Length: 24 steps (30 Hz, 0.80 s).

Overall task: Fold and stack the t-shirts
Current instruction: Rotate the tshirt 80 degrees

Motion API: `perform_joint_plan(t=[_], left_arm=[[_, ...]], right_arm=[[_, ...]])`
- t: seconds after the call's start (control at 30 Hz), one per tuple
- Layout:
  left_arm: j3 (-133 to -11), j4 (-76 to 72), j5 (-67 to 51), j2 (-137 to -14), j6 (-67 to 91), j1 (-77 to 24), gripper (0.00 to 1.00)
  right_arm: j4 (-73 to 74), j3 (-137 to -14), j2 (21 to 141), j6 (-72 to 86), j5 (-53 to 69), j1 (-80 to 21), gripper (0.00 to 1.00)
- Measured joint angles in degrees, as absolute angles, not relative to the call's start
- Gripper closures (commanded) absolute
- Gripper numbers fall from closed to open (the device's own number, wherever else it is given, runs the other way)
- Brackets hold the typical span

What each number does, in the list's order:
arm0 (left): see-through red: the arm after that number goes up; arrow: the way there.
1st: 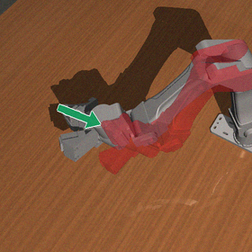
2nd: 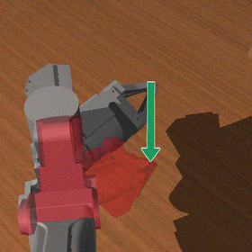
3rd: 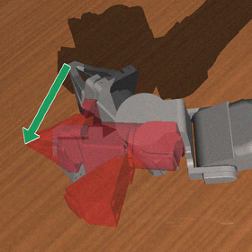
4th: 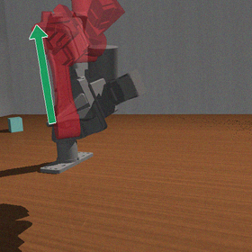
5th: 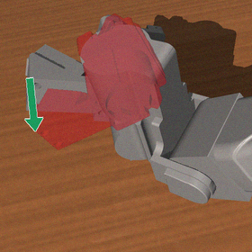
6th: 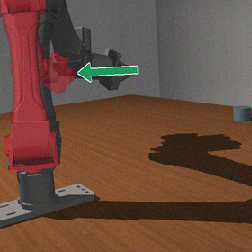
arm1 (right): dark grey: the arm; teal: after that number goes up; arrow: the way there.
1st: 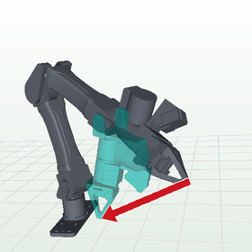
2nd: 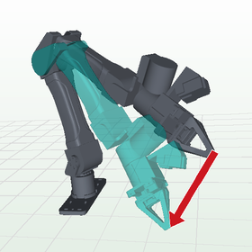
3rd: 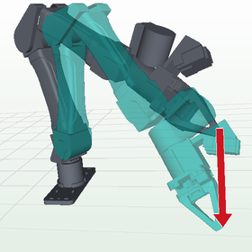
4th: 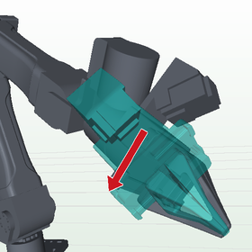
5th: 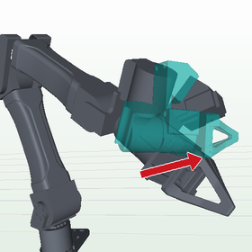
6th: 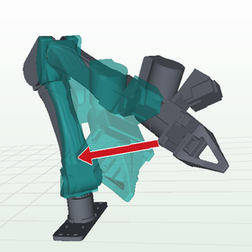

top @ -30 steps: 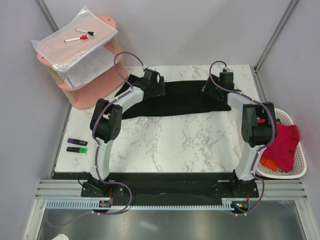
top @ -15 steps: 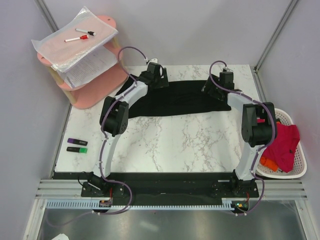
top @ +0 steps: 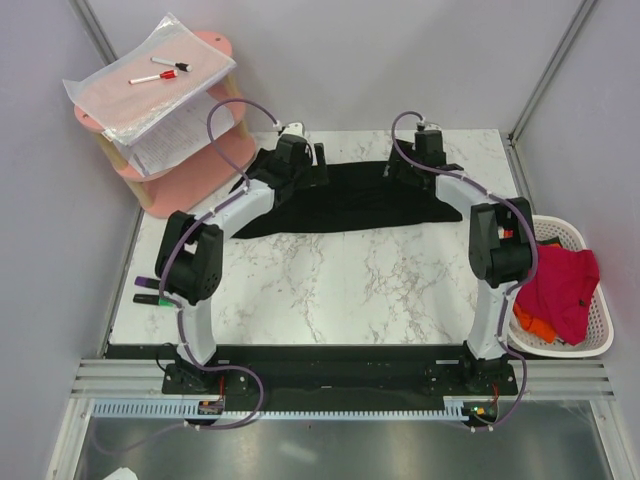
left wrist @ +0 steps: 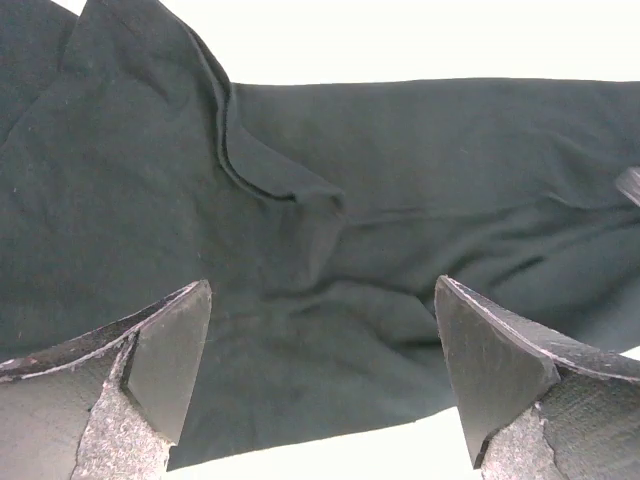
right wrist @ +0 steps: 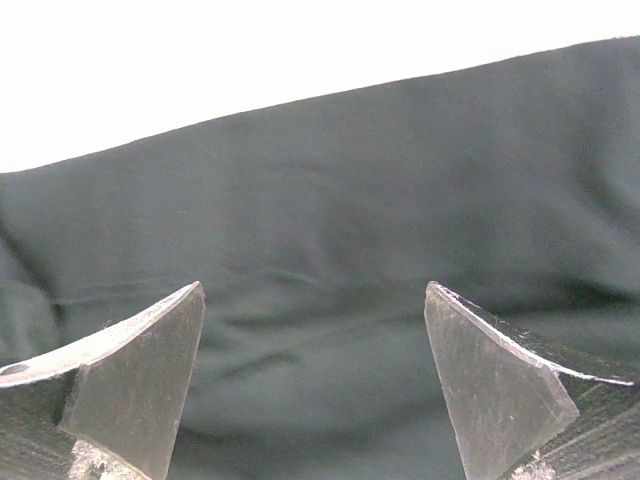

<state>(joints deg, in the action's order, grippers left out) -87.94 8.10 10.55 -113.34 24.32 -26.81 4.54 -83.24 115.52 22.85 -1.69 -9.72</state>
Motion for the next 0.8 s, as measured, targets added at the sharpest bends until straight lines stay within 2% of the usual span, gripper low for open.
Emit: perform_joint_plan(t=[0.17,0.37,0.57,0.8], left_arm=[[-83.0,8.2,10.9,-108.4,24.3,-27.5,0.0],[-77.1,11.8,13.2,-107.6,24.3,-27.4,0.0],[-76.3,16.0,13.8,-108.4,24.3,-27.4,0.0],[-80.1,22.0,14.9,-114.9,24.3,-27.2,0.0]], right_arm=[[9.1,-95.8,122.5,19.5,-2.7,-13.9,0.02],[15.6,-108.5,132.0,16.8,-4.3,-14.3,0.02],[20.8,-113.7,137.3,14.4,-7.8,-13.9,0.02],[24.8,-116.3,139.8,13.3,-11.7,-13.7,0.02]])
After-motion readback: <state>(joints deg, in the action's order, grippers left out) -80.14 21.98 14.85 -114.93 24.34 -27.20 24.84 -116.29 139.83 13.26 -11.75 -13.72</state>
